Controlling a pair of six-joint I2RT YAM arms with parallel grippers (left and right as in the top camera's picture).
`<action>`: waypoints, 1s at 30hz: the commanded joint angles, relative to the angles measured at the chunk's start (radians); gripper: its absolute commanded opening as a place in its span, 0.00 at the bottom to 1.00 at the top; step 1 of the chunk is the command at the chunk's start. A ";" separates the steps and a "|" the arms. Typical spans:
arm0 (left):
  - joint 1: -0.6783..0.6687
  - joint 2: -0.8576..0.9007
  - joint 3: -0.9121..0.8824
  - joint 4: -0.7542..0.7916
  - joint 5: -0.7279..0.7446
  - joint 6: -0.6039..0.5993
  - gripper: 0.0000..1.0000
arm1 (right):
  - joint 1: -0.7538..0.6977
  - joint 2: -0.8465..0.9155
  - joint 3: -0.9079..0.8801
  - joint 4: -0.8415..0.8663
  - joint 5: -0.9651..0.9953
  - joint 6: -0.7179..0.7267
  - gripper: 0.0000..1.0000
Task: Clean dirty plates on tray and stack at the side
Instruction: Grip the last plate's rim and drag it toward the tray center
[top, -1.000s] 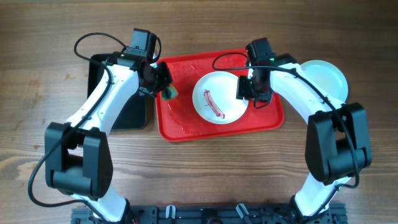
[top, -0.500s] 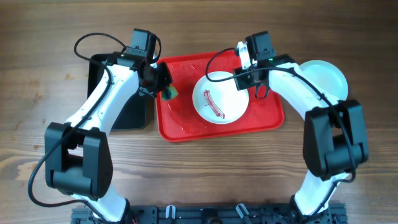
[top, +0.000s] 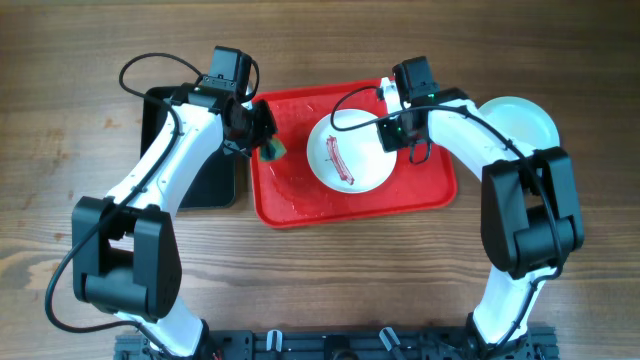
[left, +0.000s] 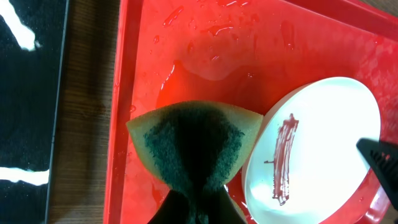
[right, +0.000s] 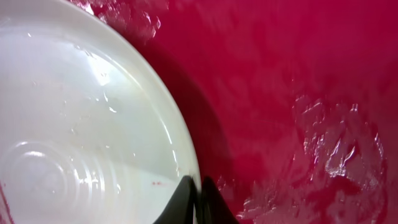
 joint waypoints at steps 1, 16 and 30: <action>0.000 -0.011 0.014 -0.004 -0.013 0.015 0.04 | -0.007 0.027 0.037 -0.135 -0.018 0.171 0.04; -0.001 -0.011 0.014 -0.004 -0.013 0.015 0.04 | 0.046 0.029 -0.081 0.005 -0.211 0.660 0.05; -0.001 0.019 0.014 0.087 0.063 0.177 0.04 | 0.046 0.029 -0.081 0.074 -0.263 0.555 0.04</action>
